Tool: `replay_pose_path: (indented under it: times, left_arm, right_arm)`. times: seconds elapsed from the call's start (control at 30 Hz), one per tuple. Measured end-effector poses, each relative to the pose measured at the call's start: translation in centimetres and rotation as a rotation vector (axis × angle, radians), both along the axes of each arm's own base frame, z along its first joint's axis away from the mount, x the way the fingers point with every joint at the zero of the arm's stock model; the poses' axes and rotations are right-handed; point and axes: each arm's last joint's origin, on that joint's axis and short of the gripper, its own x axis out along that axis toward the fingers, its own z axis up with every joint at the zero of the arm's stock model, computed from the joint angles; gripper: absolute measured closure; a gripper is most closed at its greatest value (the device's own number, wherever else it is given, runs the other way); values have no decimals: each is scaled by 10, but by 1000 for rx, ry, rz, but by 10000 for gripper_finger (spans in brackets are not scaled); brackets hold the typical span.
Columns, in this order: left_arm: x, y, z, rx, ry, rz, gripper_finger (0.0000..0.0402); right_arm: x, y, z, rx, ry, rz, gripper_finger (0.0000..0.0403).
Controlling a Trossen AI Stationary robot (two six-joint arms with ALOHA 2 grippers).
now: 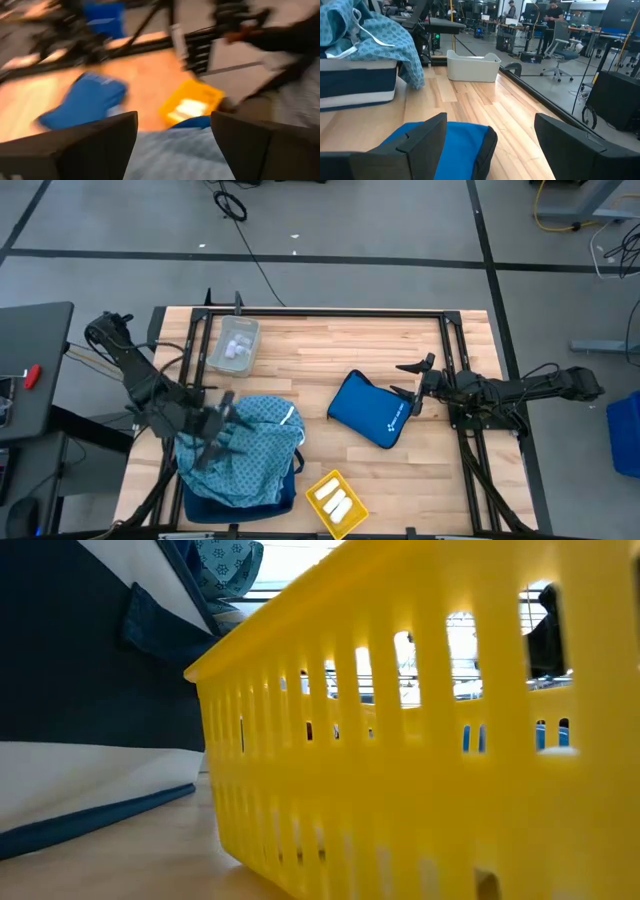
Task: Pick & place medical supplies in basket/bin
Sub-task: Return to Home Position
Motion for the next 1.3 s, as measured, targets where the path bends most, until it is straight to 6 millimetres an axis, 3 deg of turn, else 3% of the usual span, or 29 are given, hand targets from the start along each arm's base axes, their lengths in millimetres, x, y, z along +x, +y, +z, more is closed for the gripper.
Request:
replay_pose_path:
  times: [0.1, 0.23, 0.5, 0.63, 0.8, 1.03, 1.3]
  left_arm:
    - [3, -9, -15, 0, -72, -116, 146]
    - [3, -9, -43, -22, -191, -143, 146]
    - [6, 11, -83, 20, -453, -140, 146]
    - [8, 33, -90, 64, -564, -100, 146]
    - [18, 65, -93, 90, -583, -34, 146]
    - [29, 106, -97, 111, -521, 118, 146]
    - [32, 137, -98, 126, -504, 258, 146]
  right_arm:
    - [0, 0, -1, 11, 9, -1, 94]
    - [0, 0, -1, 15, 8, -2, 94]
    - [0, 0, -1, 18, 6, -2, 94]
    - [0, 0, -1, 20, 5, -2, 94]
    - [0, 0, -1, 24, 2, -3, 94]
    - [0, 0, -1, 25, 1, -3, 94]
    - [0, 0, 3, 20, -43, -2, 94]
